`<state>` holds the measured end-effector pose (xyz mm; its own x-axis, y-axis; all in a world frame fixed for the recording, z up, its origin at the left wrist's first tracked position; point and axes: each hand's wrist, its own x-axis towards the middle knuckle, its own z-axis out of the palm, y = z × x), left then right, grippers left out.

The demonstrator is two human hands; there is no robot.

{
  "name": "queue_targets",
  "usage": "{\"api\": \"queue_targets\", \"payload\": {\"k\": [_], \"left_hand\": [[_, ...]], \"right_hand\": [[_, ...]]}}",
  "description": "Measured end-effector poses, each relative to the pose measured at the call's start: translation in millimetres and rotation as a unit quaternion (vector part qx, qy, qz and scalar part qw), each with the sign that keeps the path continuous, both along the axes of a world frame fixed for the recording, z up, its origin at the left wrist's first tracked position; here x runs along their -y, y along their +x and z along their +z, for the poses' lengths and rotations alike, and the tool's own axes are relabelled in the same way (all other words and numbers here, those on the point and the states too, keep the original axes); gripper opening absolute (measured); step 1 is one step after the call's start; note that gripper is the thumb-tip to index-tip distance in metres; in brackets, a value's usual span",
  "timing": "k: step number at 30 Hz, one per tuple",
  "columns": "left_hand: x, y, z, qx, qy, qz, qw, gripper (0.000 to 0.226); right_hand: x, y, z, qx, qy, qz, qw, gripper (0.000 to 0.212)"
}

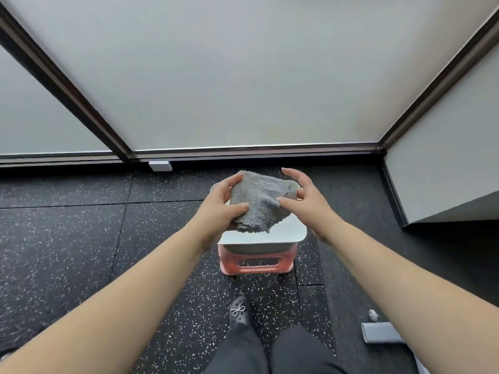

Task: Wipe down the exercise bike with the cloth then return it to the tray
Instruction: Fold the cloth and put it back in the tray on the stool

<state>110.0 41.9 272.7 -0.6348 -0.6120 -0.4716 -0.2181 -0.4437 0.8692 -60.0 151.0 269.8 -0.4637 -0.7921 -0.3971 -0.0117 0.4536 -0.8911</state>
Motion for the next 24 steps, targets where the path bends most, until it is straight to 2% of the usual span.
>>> {"api": "queue_targets", "payload": {"k": [4,9,10,16,20,22,24], "left_hand": [[21,-14,-38,0.000,0.041,0.010,0.999,0.067],[35,-24,-112,0.052,-0.003,0.019,0.998,0.075],[37,-26,-130,0.064,-0.019,0.014,0.998,0.076],[43,-46,-231,0.176,-0.119,-0.043,0.976,0.079],[50,-59,-283,0.213,-0.124,-0.052,0.968,0.086],[52,-62,-297,0.260,-0.171,-0.085,0.947,0.088],[53,-63,-302,0.326,-0.255,-0.143,0.899,0.086]], "right_hand": [[25,-15,-31,0.051,0.004,0.010,0.999,0.057],[53,-27,-96,0.046,0.035,0.035,0.998,0.026],[58,-27,-113,0.042,0.045,0.038,0.997,0.026],[68,-36,-218,-0.069,0.136,0.063,0.986,0.060],[75,-40,-271,-0.150,0.155,0.083,0.973,0.071],[79,-40,-291,-0.175,0.163,0.105,0.965,0.074],[80,-40,-303,-0.234,0.183,0.137,0.945,0.074]]}}
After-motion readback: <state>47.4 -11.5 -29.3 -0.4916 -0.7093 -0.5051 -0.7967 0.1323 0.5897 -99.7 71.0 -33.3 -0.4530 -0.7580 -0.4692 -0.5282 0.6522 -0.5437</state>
